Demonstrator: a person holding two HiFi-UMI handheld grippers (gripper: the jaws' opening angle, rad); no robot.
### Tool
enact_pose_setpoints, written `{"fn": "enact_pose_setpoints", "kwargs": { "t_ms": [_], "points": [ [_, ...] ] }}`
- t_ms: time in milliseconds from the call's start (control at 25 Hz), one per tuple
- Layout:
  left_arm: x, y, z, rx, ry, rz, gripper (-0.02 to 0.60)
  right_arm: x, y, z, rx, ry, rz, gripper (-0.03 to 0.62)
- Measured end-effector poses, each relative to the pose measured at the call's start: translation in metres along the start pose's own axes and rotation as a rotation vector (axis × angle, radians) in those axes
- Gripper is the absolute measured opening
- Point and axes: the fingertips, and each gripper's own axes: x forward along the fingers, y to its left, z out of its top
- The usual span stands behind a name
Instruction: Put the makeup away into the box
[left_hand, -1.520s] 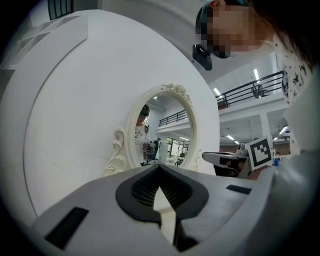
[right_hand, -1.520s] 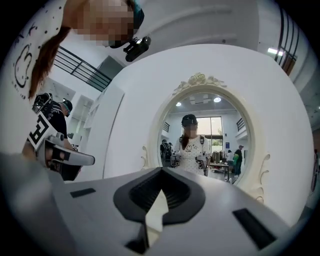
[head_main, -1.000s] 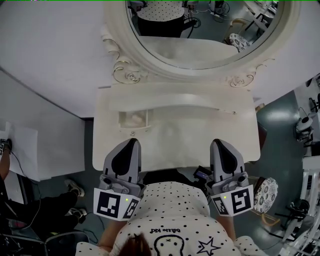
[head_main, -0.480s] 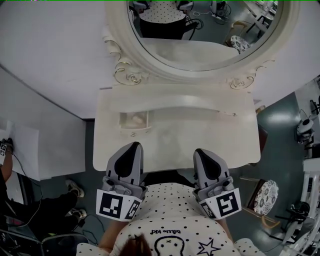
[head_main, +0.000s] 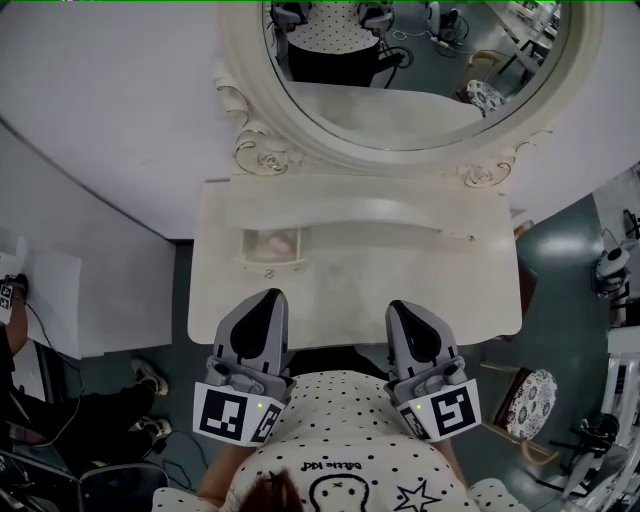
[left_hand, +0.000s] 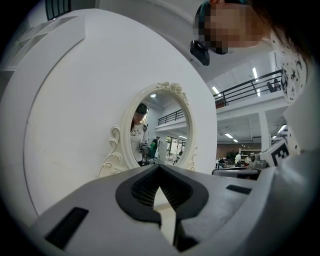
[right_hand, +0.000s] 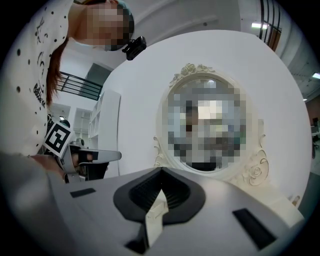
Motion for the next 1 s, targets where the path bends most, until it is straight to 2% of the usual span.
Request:
{"fn": "enact_pose_setpoints", "kwargs": {
  "t_ms": [1000],
  "points": [
    [0.01,0.004,0.002,-0.002,0.004,0.008,0.005,0.01,-0.011,0.005,-0.009,-0.014,-0.004,0.006]
  ]
}}
